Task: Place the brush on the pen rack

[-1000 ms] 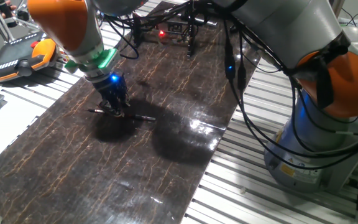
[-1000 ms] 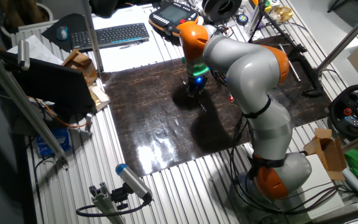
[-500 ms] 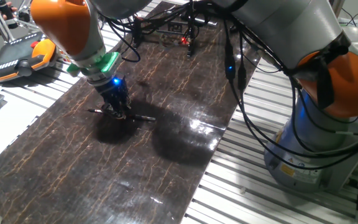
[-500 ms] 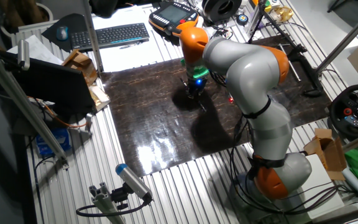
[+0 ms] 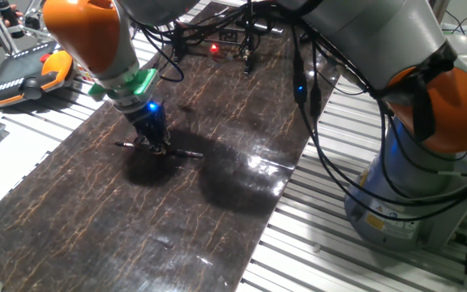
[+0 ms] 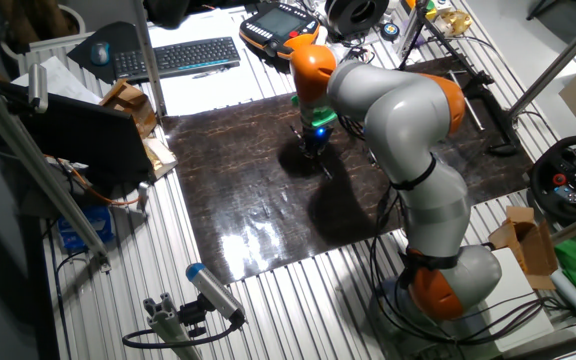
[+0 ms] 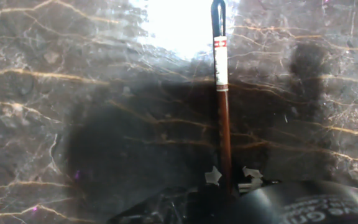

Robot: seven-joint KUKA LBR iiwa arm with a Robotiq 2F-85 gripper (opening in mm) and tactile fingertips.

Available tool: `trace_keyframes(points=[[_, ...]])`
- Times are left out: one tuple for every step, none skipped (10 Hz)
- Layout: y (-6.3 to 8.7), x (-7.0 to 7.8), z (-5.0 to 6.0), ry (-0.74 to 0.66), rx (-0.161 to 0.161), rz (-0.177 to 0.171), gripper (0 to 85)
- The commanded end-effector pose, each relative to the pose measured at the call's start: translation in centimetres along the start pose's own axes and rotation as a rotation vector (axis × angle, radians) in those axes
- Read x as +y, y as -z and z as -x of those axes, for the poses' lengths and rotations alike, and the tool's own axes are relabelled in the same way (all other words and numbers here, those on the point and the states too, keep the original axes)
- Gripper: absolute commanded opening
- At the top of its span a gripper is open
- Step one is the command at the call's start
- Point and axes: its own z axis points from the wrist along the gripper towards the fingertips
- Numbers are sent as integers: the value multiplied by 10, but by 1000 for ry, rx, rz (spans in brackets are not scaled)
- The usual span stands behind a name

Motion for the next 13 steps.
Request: trace_keyframes(points=[[0, 0, 0, 5, -1, 1, 90], [2, -1, 1, 11, -4, -3, 10], [5, -1, 1, 9, -12, -25, 10], [12, -2, 2, -16, -14, -28, 10], [25, -4, 3, -52, -18, -36, 10], [46, -10, 4, -132, -16, -26, 10], [62, -16, 4, -207, -21, -21, 10], [75, -23, 5, -263, -17, -10, 10], [83, -28, 4, -329, -18, 2, 10], [90, -31, 1, -428, -43, -6, 10], [95, -36, -1, -502, -59, -13, 10], [100, -43, -1, -554, -59, 0, 10], [103, -49, -1, -586, -57, 9, 10]])
